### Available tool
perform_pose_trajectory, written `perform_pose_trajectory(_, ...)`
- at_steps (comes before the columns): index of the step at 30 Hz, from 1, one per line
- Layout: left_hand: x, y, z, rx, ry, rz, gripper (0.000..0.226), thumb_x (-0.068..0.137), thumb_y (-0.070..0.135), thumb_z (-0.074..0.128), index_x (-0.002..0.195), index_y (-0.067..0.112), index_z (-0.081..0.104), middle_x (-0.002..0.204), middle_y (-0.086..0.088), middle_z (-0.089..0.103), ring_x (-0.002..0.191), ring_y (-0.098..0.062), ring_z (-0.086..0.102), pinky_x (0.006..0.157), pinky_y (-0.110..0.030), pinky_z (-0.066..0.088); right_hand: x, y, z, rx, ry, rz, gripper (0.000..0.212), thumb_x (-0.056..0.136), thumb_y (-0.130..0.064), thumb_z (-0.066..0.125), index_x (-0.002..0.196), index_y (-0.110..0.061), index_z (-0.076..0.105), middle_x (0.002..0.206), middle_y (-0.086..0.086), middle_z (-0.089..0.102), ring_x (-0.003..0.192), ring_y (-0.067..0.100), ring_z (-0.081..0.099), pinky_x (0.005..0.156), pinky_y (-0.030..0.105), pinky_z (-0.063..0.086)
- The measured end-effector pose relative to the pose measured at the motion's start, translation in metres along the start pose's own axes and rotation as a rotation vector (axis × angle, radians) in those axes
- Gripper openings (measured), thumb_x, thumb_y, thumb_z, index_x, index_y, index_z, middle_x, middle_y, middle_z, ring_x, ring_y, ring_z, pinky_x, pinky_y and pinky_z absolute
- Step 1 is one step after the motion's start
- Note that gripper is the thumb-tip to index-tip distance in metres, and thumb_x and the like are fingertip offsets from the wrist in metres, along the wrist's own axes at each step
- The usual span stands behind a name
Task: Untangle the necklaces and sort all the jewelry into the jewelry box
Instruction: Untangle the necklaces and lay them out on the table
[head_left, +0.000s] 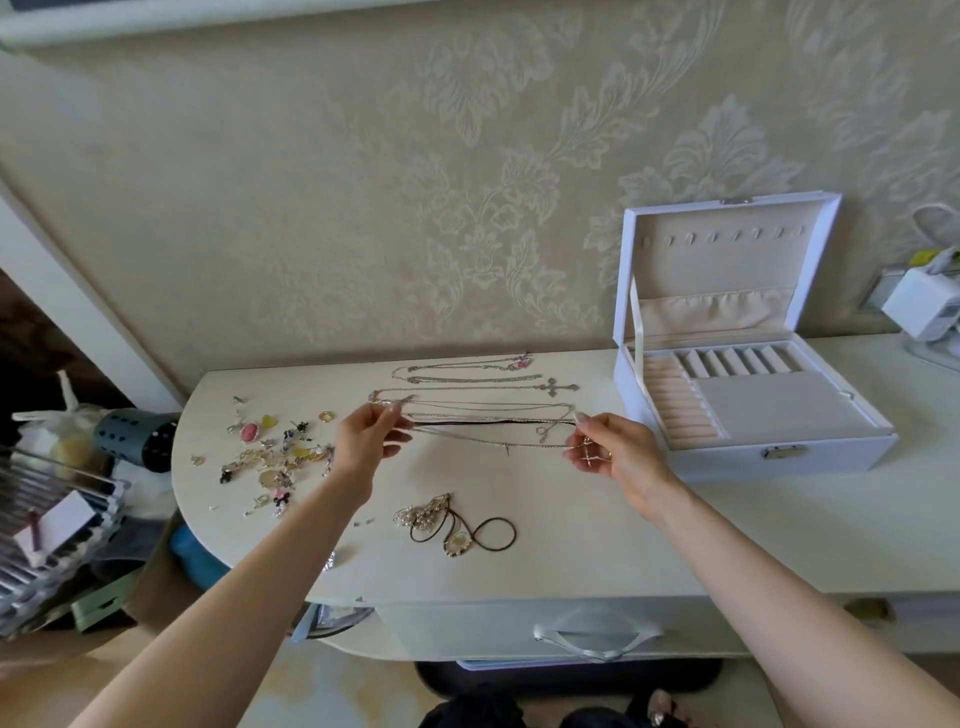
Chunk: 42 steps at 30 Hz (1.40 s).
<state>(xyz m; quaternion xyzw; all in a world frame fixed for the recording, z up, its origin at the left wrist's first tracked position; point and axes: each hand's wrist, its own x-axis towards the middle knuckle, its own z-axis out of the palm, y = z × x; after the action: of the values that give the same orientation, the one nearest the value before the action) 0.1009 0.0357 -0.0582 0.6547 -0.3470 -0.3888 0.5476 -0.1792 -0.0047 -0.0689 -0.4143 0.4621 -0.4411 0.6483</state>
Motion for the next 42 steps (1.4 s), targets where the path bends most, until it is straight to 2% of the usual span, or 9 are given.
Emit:
perform_pose_trajectory(3, 0.006, -0.015, -0.006, 0.062, 0.005, -0.03, 0.013, 0.092, 0.01, 0.057, 0.081, 0.003, 0.058, 0.074, -0.009, 0.064, 0.062, -0.015, 0.061, 0.057, -0.021, 0.053, 0.005, 0.004, 0.002, 0.04, 0.044, -0.002, 0.01, 0.085, -0.004, 0.064, 0.077, 0.0, 0.06, 0.069, 0.014, 0.063, 0.056, 0.023, 0.063, 0.053, 0.025, 0.054)
perform_pose_trajectory(6, 0.012, -0.025, -0.009, 0.096, 0.012, -0.065, 0.01, 0.089, 0.001, 0.059, 0.08, 0.002, 0.058, 0.072, -0.011, 0.063, 0.054, -0.011, 0.063, 0.065, -0.024, 0.056, 0.012, 0.007, 0.003, 0.024, 0.103, -0.031, 0.005, 0.083, 0.007, 0.063, 0.079, 0.003, 0.063, 0.067, 0.014, 0.064, 0.054, 0.02, 0.065, 0.054, 0.022, 0.054)
perform_pose_trajectory(13, 0.017, -0.03, -0.014, 0.319, -0.035, 0.041, 0.012, 0.079, -0.007, 0.067, 0.078, 0.005, 0.064, 0.073, -0.008, 0.065, 0.069, -0.019, 0.061, 0.073, -0.027, 0.05, 0.021, 0.008, 0.001, -0.064, 0.123, -0.03, 0.009, 0.079, 0.011, 0.065, 0.08, 0.002, 0.065, 0.065, 0.012, 0.063, 0.049, 0.017, 0.064, 0.052, 0.021, 0.054)
perform_pose_trajectory(17, 0.023, -0.032, -0.012, 0.676, 0.017, 0.207, 0.008, 0.078, 0.004, 0.07, 0.079, 0.011, 0.066, 0.079, -0.002, 0.066, 0.075, -0.017, 0.059, 0.063, -0.025, 0.045, 0.024, 0.017, 0.0, -0.478, 0.146, -0.18, 0.013, 0.076, 0.012, 0.067, 0.074, 0.0, 0.067, 0.059, 0.004, 0.061, 0.043, 0.005, 0.055, 0.048, 0.014, 0.046)
perform_pose_trajectory(20, 0.025, -0.03, -0.008, 0.97, 0.056, 0.353, 0.003, 0.083, 0.013, 0.066, 0.083, 0.011, 0.066, 0.088, -0.003, 0.065, 0.081, -0.021, 0.056, 0.06, -0.028, 0.042, 0.024, 0.026, 0.0, -0.861, 0.084, -0.339, 0.01, 0.074, 0.008, 0.069, 0.073, -0.002, 0.07, 0.064, -0.004, 0.059, 0.059, 0.007, 0.055, 0.057, 0.008, 0.038)
perform_pose_trajectory(25, 0.023, -0.034, -0.001, 1.267, 0.115, 0.5, 0.011, 0.09, 0.016, 0.058, 0.094, 0.008, 0.064, 0.104, -0.008, 0.062, 0.097, -0.024, 0.051, 0.076, -0.033, 0.045, 0.029, 0.033, -0.003, -1.294, -0.006, -0.526, 0.011, 0.083, 0.004, 0.061, 0.088, 0.0, 0.07, 0.09, 0.012, 0.061, 0.09, 0.029, 0.057, 0.074, 0.03, 0.043)
perform_pose_trajectory(30, 0.024, -0.035, 0.003, 1.33, 0.158, 0.449, 0.017, 0.093, 0.022, 0.053, 0.101, 0.009, 0.06, 0.108, -0.008, 0.06, 0.101, -0.024, 0.05, 0.082, -0.033, 0.044, 0.03, 0.033, 0.006, -1.424, 0.092, -0.6, 0.017, 0.085, 0.006, 0.052, 0.091, -0.001, 0.067, 0.094, 0.015, 0.061, 0.09, 0.035, 0.057, 0.074, 0.032, 0.039)
perform_pose_trajectory(37, 0.021, -0.032, 0.006, 1.292, 0.152, 0.412, 0.023, 0.091, 0.025, 0.058, 0.108, 0.01, 0.056, 0.113, -0.007, 0.056, 0.105, -0.023, 0.047, 0.083, -0.033, 0.043, 0.027, 0.029, 0.013, -1.426, 0.117, -0.49, 0.015, 0.091, -0.007, 0.049, 0.098, -0.004, 0.063, 0.104, 0.012, 0.052, 0.089, 0.033, 0.057, 0.071, 0.029, 0.034)
perform_pose_trajectory(42, 0.003, -0.03, 0.003, 1.098, 0.046, 0.54, 0.019, 0.085, 0.027, 0.066, 0.089, 0.013, 0.055, 0.093, -0.001, 0.055, 0.089, -0.019, 0.05, 0.065, -0.027, 0.04, 0.009, 0.028, 0.02, -1.344, 0.026, -0.501, 0.016, 0.089, -0.016, 0.056, 0.102, -0.014, 0.065, 0.106, 0.004, 0.053, 0.093, 0.024, 0.058, 0.074, 0.028, 0.04)
